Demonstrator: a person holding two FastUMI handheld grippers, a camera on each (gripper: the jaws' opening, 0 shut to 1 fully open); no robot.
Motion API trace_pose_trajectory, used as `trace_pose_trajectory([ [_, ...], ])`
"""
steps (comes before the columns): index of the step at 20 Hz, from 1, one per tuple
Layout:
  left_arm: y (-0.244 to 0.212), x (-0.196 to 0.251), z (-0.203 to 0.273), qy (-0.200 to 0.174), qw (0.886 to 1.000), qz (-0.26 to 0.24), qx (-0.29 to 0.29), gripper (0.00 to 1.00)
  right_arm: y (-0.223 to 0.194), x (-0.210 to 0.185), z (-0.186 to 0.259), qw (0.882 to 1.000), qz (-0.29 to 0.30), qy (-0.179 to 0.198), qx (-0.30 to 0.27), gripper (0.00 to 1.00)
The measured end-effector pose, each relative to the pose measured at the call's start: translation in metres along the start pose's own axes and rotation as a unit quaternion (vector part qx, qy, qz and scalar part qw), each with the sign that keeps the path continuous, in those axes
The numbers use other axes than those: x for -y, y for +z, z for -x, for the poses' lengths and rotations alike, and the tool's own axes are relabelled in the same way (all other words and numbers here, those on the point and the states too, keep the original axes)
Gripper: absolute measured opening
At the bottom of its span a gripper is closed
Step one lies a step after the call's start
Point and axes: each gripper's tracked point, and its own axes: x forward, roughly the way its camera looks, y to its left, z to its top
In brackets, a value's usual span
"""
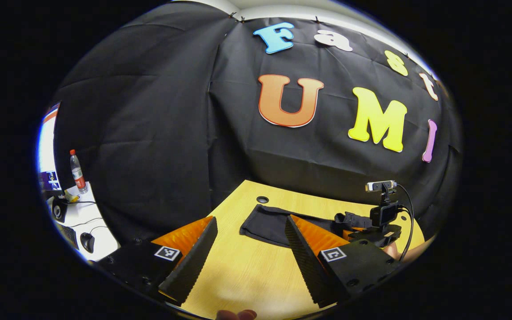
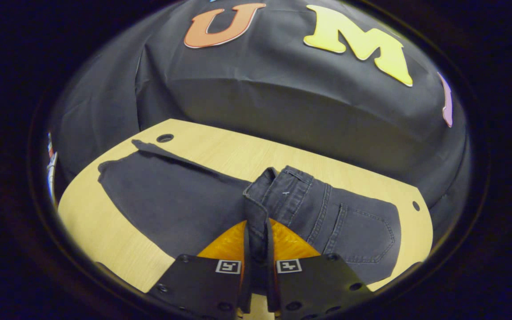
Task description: Grasp the waist and the cuffs of the jeans and fold them to make the two legs overlap; first hold the waist and fold one-third of the jeans toward the cuffs, then hold the cuffs and fold the remaining one-third in the same direction to finish folding.
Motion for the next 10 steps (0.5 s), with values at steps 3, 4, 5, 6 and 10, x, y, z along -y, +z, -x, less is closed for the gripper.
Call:
trace_pose_trajectory([
  [3, -0.012, -0.001, -0.010, -0.006, 1.000, 0.015, -0.016, 0.99, 0.004, -0.008, 0.006, 0.999, 0.003, 0.037, -0.007, 0.35],
  [4, -0.015, -0.002, -0.014, -0.009, 1.000, 0.022, -0.020, 0.99, 0.007, -0.008, 0.015, 0.999, -0.003, 0.043, -0.008, 0.44],
  [5, -0.019, -0.003, -0.019, -0.011, 0.999, 0.029, -0.026, 0.99, 0.012, -0.008, 0.030, 0.999, -0.014, 0.052, -0.004, 0.52],
  [6, -0.021, -0.003, -0.025, -0.013, 0.999, 0.037, -0.031, 0.99, 0.017, -0.008, 0.040, 0.998, -0.023, 0.062, 0.003, 0.61],
  [10, -0.042, 0.002, -0.059, -0.034, 0.994, 0.091, -0.057, 0.99, 0.048, 0.006, 0.094, 0.995, -0.042, 0.085, 0.032, 0.80],
])
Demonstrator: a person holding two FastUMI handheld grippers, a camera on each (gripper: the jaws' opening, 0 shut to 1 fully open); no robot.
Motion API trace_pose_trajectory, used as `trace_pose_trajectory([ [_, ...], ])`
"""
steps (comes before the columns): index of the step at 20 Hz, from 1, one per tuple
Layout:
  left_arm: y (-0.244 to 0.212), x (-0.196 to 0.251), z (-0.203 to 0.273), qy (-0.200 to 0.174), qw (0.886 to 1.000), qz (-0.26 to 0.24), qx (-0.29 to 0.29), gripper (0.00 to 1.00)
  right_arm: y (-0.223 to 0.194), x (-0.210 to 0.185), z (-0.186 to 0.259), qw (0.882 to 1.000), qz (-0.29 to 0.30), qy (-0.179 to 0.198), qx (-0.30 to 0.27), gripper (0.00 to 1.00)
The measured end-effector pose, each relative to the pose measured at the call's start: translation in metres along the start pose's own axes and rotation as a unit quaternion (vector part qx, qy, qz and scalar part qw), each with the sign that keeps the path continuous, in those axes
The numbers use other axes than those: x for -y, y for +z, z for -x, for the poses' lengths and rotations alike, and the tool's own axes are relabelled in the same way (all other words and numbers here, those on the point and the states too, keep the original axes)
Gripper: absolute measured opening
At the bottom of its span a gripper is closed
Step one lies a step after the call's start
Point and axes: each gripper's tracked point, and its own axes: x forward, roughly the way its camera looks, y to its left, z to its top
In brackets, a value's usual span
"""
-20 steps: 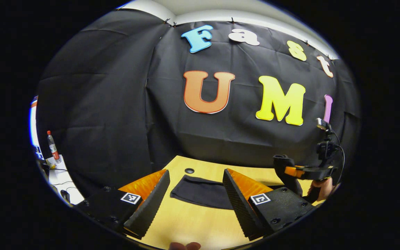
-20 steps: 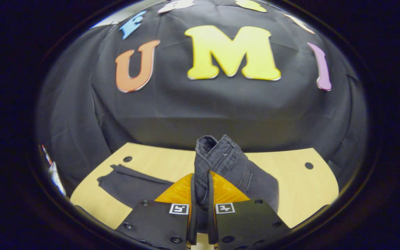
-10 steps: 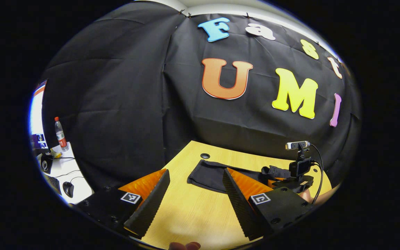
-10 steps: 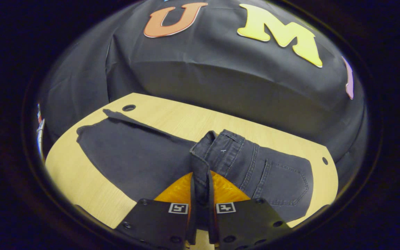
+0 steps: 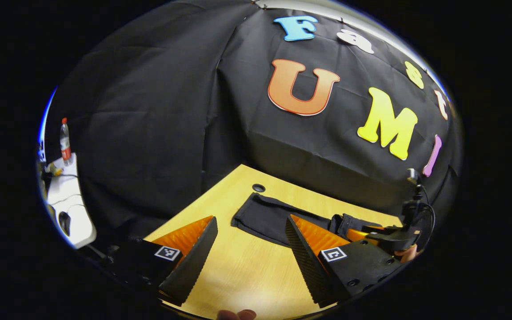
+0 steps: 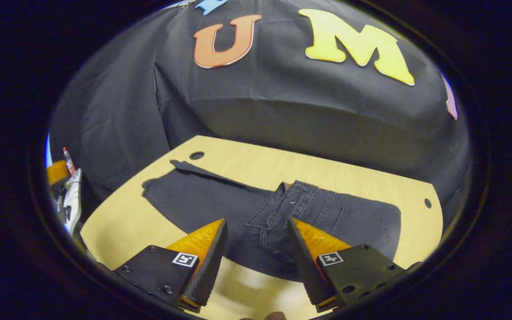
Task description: Grasp the waist and the cuffs of the jeans and fold them to make the two legs overlap; first hold the waist and fold one-third of the jeans toward the cuffs, then hold the cuffs and fold the remaining one-third in the same direction to finish folding.
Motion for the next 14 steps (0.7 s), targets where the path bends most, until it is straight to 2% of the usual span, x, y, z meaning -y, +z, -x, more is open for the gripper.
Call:
trace_pose_trajectory([
  [1, -0.008, -0.001, -0.010, -0.007, 1.000, 0.021, -0.012, 0.99, 0.008, 0.002, 0.014, 1.000, -0.002, 0.007, 0.006, 0.85],
  [2, -0.015, -0.001, -0.021, -0.018, 0.998, 0.047, -0.023, 0.99, 0.015, 0.005, 0.029, 1.000, -0.001, 0.012, 0.009, 0.83],
  [3, -0.022, -0.001, -0.034, -0.026, 0.996, 0.073, -0.035, 0.99, 0.022, 0.009, 0.044, 1.000, -0.003, 0.015, 0.011, 0.89],
  [5, -0.037, -0.006, -0.060, -0.037, 0.987, 0.147, -0.061, 0.99, 0.036, 0.018, 0.072, 1.000, -0.007, 0.018, 0.019, 0.89],
  [6, -0.043, -0.008, -0.073, -0.043, 0.977, 0.196, -0.075, 0.99, 0.041, 0.027, 0.086, 1.000, -0.008, 0.015, 0.022, 0.96],
  [9, -0.061, -0.027, -0.109, -0.027, 0.938, 0.332, -0.092, 0.99, 0.041, 0.063, 0.121, 1.000, -0.019, -0.012, 0.012, 0.94],
  [13, -0.075, -0.036, -0.143, -0.013, 0.897, 0.429, -0.105, 0.98, 0.024, 0.133, 0.159, 0.994, -0.078, -0.081, -0.001, 0.94],
  [14, -0.075, -0.036, -0.149, -0.011, 0.891, 0.440, -0.110, 0.99, 0.018, 0.147, 0.164, 0.991, -0.092, -0.097, -0.004, 0.94],
])
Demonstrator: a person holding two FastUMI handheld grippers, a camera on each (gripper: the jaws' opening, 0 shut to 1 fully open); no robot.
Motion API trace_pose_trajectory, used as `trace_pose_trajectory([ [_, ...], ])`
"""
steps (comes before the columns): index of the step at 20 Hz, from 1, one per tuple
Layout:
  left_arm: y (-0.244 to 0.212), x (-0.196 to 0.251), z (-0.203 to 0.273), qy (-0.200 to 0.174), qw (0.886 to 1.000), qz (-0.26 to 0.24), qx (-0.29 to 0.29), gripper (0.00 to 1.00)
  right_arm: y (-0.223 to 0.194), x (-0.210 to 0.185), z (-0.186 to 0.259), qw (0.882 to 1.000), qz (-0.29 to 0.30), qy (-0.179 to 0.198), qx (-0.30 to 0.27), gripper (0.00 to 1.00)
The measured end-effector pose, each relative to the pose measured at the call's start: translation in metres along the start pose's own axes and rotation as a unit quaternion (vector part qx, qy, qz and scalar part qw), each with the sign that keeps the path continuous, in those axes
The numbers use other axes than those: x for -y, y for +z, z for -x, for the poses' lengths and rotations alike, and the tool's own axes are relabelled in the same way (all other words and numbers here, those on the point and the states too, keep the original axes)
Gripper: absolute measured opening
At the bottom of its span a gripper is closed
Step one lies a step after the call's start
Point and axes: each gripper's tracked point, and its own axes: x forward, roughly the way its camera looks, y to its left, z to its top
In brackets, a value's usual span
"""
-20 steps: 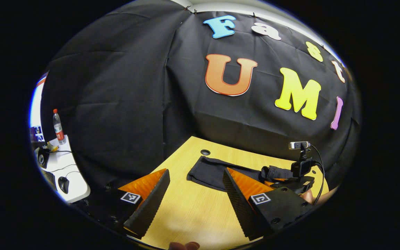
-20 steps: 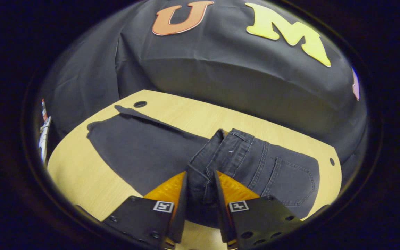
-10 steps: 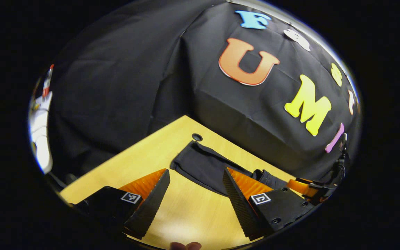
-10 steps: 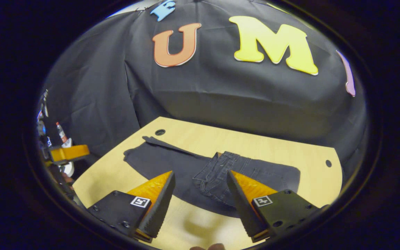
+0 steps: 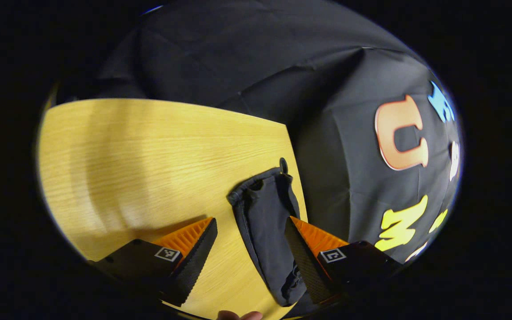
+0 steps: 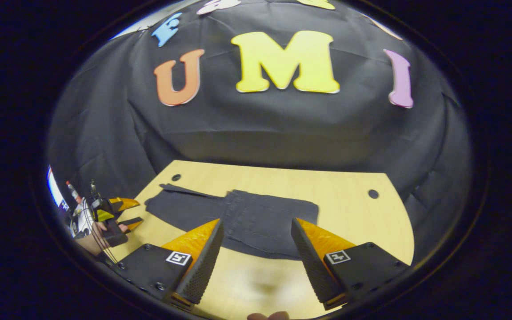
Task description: Grasp the waist and the cuffs of the jeans and fold them to make the two legs overlap; first hold the waist and fold one-third of the jeans toward the cuffs, then hold the cuffs and fold the remaining one-third in the same direction to finish folding.
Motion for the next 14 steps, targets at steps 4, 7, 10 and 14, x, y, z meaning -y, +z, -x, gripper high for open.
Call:
trace_pose_trajectory([
  [4, 0.007, 0.011, -0.026, -0.003, 1.000, 0.022, -0.005, 0.98, -0.004, 0.036, 0.006, 0.997, -0.075, -0.031, -0.007, 0.91],
  [7, 0.007, 0.013, -0.045, 0.008, 1.000, 0.004, -0.016, 0.94, -0.010, 0.049, 0.005, 0.992, -0.121, -0.038, -0.012, 0.91],
  [10, 0.004, 0.005, -0.058, 0.032, 0.999, -0.013, -0.010, 0.63, -0.021, 0.059, 0.006, 0.988, -0.149, -0.045, -0.021, 0.91],
  [14, 0.003, 0.004, -0.062, 0.034, 0.999, -0.005, -0.002, 0.34, -0.040, 0.072, 0.014, 0.985, -0.158, -0.059, -0.030, 0.94],
])
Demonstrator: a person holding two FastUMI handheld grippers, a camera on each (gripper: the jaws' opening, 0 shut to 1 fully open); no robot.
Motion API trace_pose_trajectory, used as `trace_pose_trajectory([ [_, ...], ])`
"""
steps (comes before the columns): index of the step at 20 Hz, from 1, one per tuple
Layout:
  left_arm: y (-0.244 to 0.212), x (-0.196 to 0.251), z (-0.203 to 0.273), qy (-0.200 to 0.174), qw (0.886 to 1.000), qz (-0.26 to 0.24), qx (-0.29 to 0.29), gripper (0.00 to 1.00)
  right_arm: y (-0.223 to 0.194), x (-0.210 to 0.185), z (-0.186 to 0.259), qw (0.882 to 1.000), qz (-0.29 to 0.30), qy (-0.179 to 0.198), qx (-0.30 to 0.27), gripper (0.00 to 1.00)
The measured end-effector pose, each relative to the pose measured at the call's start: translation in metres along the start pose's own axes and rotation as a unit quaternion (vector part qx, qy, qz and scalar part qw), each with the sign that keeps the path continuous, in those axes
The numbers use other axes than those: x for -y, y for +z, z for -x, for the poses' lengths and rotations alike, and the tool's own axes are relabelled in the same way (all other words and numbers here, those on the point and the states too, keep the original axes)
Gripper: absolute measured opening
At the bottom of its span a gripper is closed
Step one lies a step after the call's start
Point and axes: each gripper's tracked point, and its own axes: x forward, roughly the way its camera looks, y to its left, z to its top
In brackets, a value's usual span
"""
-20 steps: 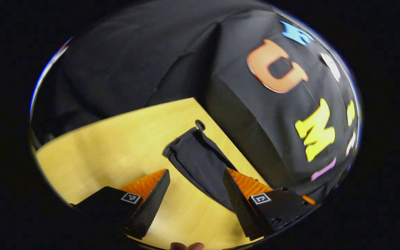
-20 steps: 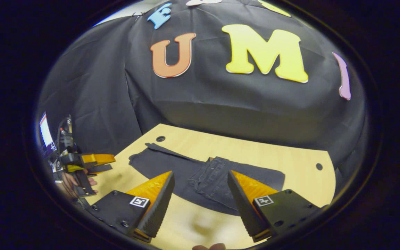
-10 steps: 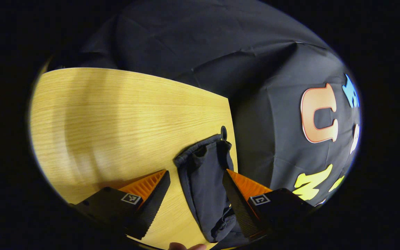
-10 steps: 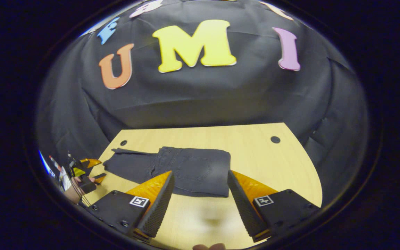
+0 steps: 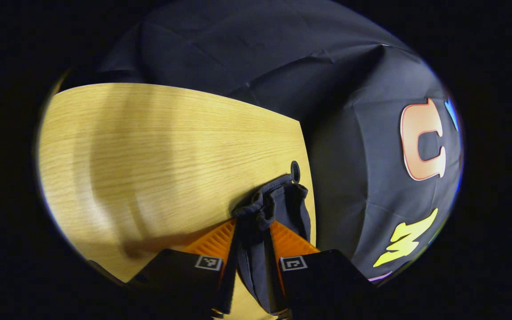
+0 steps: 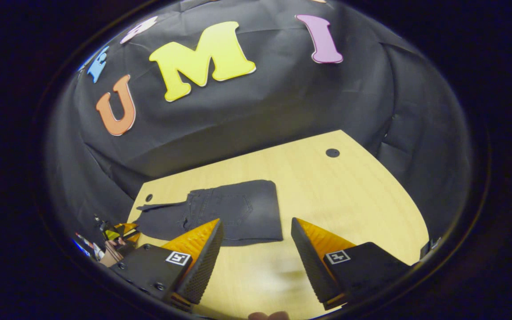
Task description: Grasp the waist and the cuffs of the jeans and fold them to make the two legs overlap; first hold the waist and fold one-third of the jeans toward the cuffs, then hold the cuffs and fold the remaining one-third in the same direction to finish folding.
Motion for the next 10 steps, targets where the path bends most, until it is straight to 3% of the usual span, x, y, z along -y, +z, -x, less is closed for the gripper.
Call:
trace_pose_trajectory([
  [1, 0.000, 0.002, 0.003, -0.004, 1.000, -0.005, 0.001, 0.25, -0.001, 0.003, 0.002, 1.000, 0.006, -0.004, 0.002, 0.94],
  [3, 0.000, 0.011, 0.008, -0.013, 1.000, -0.028, 0.001, 0.17, -0.001, 0.003, 0.008, 1.000, 0.022, -0.007, 0.012, 0.97],
  [5, 0.000, 0.035, 0.019, -0.038, 0.998, -0.056, 0.010, 0.12, 0.002, 0.004, 0.016, 0.999, 0.043, -0.008, 0.030, 0.97],
  [6, -0.002, 0.049, 0.026, -0.051, 0.996, -0.077, 0.014, 0.11, 0.003, 0.003, 0.021, 0.998, 0.054, -0.009, 0.039, 0.91],
  [7, -0.006, 0.063, 0.033, -0.064, 0.993, -0.100, 0.018, 0.10, 0.005, 0.003, 0.025, 0.996, 0.067, -0.009, 0.049, 0.97],
  [10, -0.021, 0.113, 0.061, -0.094, 0.977, -0.190, 0.034, 0.08, 0.011, -0.006, 0.042, 0.992, 0.102, 0.001, 0.079, 0.99],
])
